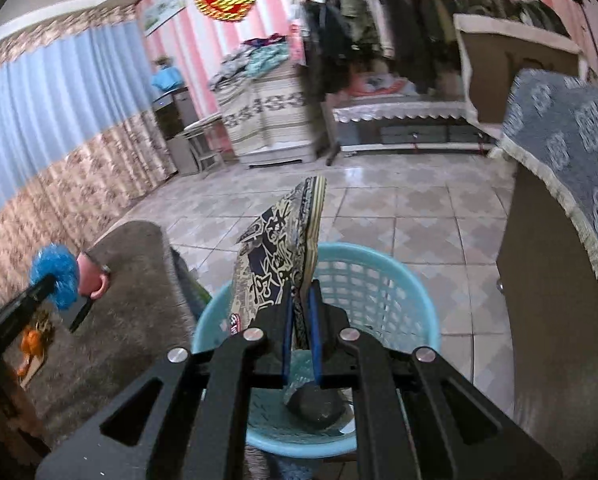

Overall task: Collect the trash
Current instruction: 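Carry blue bag and printed wrapper over the basket and open both tools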

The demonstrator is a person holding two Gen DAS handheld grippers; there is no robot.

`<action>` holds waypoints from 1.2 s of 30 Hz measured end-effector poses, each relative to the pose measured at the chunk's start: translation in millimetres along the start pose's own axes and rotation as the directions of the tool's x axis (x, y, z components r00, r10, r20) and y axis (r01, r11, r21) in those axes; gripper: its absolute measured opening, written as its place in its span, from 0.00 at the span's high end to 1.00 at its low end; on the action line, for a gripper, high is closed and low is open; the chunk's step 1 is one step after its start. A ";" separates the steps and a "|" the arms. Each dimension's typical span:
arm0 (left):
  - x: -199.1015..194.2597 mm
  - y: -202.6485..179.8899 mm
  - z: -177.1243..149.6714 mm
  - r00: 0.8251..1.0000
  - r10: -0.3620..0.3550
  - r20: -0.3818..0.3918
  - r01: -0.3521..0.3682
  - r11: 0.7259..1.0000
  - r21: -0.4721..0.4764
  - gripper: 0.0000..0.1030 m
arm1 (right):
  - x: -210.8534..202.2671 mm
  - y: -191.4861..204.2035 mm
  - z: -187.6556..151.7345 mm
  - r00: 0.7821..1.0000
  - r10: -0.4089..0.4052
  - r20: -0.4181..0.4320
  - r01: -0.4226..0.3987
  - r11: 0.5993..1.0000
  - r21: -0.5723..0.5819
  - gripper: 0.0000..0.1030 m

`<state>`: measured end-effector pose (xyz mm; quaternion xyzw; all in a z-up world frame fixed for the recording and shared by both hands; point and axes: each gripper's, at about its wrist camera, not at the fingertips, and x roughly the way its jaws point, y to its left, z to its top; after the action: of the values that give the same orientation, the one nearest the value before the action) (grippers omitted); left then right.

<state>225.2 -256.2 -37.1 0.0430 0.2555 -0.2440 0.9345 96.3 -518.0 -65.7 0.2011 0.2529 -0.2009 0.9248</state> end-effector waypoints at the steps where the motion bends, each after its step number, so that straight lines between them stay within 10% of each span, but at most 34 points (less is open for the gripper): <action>1: 3.3 -7.3 -0.9 1.000 -0.009 -0.002 0.009 1.000 0.005 0.72 | 1.8 -2.8 -0.1 1.000 -0.014 -0.002 0.014 1.000 0.002 0.92; 20: 75.1 -116.0 -23.2 0.983 -0.158 -0.093 0.170 0.976 0.138 0.72 | 27.9 -47.7 -14.2 0.990 -0.125 -0.064 0.129 0.989 0.072 0.92; 27: 81.9 -129.8 -20.1 0.985 -0.159 -0.063 0.166 0.975 0.147 0.23 | 32.8 -46.5 -15.5 0.987 -0.140 -0.083 0.144 0.988 0.048 0.92; 36: 65.4 -79.6 -13.3 1.000 0.003 0.007 -0.003 0.995 0.104 0.10 | 43.1 -36.0 -16.2 0.983 -0.161 -0.093 0.163 0.987 0.012 0.89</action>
<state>230.1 -351.7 -77.7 0.0912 0.2389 -0.2558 0.9323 107.1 -552.1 -111.9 0.1981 0.3087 -0.2683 0.8908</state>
